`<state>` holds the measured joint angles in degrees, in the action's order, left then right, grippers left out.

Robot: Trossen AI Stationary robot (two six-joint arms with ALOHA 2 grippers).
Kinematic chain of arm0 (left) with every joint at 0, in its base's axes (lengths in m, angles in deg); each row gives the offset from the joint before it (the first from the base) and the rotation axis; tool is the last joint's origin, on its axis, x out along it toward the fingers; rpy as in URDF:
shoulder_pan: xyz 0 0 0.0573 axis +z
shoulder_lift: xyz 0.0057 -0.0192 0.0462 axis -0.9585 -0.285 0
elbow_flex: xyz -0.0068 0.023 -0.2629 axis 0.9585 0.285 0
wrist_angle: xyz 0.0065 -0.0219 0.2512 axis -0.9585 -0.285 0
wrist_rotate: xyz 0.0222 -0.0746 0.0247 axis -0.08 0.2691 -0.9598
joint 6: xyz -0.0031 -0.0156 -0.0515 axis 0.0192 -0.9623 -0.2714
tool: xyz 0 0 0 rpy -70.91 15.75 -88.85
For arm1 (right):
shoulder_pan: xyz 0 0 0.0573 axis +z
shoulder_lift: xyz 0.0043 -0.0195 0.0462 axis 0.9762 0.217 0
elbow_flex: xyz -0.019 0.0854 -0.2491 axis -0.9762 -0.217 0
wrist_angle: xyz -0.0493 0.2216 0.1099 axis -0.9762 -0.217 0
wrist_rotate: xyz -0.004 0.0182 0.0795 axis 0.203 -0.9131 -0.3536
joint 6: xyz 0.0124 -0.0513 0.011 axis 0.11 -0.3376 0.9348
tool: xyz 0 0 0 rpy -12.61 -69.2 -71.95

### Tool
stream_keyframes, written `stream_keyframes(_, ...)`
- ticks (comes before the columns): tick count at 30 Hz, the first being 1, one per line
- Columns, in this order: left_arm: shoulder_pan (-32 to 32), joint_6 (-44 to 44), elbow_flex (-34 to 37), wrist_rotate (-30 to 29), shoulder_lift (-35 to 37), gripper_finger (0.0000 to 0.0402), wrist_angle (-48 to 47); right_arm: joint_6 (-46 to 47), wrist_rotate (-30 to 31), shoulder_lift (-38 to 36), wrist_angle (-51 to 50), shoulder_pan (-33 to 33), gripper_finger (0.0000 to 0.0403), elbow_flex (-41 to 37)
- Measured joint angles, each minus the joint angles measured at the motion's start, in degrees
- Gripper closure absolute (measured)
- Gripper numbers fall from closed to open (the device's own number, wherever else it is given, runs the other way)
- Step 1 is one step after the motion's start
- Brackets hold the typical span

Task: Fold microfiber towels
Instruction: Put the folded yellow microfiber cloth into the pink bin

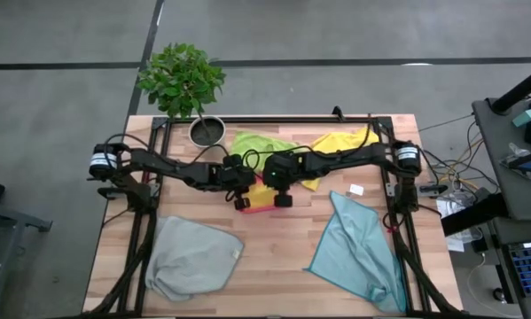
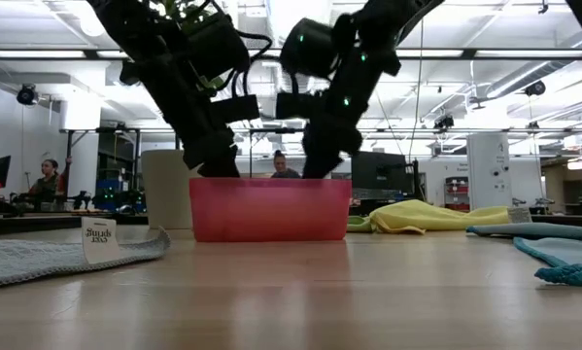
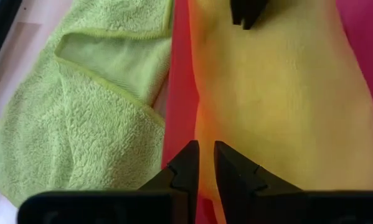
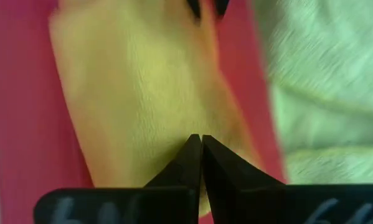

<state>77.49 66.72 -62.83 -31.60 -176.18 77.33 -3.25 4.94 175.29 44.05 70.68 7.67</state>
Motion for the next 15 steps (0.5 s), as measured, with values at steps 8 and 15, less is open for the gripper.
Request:
stream_keyframes(8, -0.02, -0.71, -0.04, 0.31, -2.81, 0.0366, -0.8, 1.64, -0.25, 0.64, -3.5, 1.22, 0.0394, -0.11)
stream_keyframes(15, -0.07, -1.25, -0.62, 0.07, -1.59, 0.0366, -1.83, 1.84, 0.27, -1.92, -2.95, 1.81, 0.0394, 0.1)
